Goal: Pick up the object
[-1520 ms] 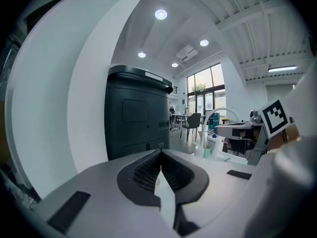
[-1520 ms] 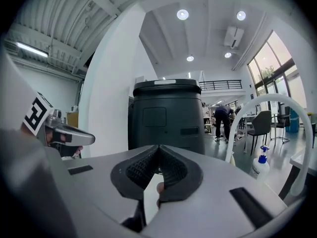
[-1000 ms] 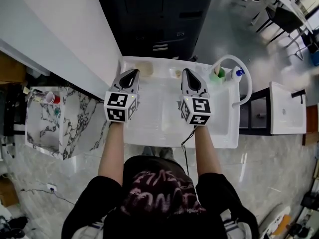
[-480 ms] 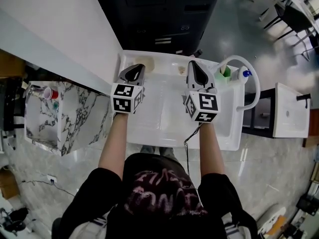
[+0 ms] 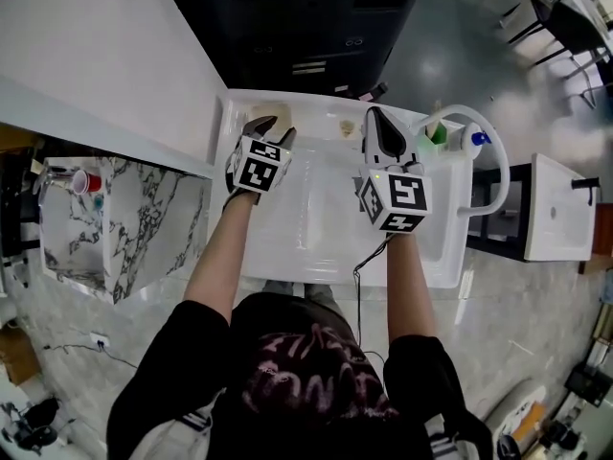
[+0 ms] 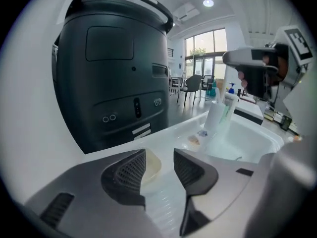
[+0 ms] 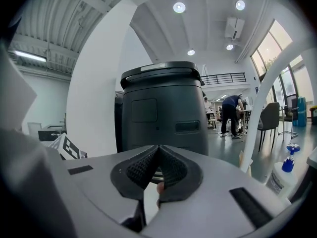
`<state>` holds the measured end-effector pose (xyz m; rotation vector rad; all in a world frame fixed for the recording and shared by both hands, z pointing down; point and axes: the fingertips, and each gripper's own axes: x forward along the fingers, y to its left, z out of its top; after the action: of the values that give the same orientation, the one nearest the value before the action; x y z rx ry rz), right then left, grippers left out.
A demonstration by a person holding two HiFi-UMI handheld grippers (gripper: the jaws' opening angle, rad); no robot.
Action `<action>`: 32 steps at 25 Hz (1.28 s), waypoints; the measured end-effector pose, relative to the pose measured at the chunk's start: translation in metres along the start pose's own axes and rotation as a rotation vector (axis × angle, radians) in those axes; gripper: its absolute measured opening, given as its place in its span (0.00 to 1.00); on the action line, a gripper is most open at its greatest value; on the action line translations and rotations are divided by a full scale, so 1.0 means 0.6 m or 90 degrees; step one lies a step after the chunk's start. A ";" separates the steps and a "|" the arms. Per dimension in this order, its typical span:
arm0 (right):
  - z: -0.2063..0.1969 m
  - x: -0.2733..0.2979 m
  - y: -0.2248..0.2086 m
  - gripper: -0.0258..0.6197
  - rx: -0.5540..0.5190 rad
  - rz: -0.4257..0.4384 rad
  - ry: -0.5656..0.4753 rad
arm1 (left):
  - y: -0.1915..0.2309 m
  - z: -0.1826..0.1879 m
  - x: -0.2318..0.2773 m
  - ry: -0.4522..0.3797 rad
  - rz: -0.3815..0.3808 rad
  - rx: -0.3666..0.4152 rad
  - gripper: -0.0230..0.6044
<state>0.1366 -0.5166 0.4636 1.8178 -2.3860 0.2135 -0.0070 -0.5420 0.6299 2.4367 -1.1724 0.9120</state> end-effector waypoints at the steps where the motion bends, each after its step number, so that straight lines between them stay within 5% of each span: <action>1: -0.003 0.003 -0.001 0.06 -0.001 0.000 0.003 | 0.001 -0.005 0.012 0.017 -0.002 0.009 0.33; 11: -0.029 0.015 -0.014 0.06 -0.001 -0.006 0.024 | -0.002 -0.060 0.092 0.146 -0.034 0.088 0.34; 18: -0.044 0.021 -0.022 0.06 0.001 -0.006 0.035 | -0.002 -0.071 0.111 0.175 -0.046 0.082 0.20; 32: -0.051 0.017 -0.025 0.06 0.021 -0.009 0.041 | -0.011 -0.061 0.109 0.172 -0.066 0.137 0.10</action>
<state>0.1488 -0.5243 0.4960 1.8123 -2.3390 0.3067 0.0136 -0.5586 0.7008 2.4096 -0.8864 1.3448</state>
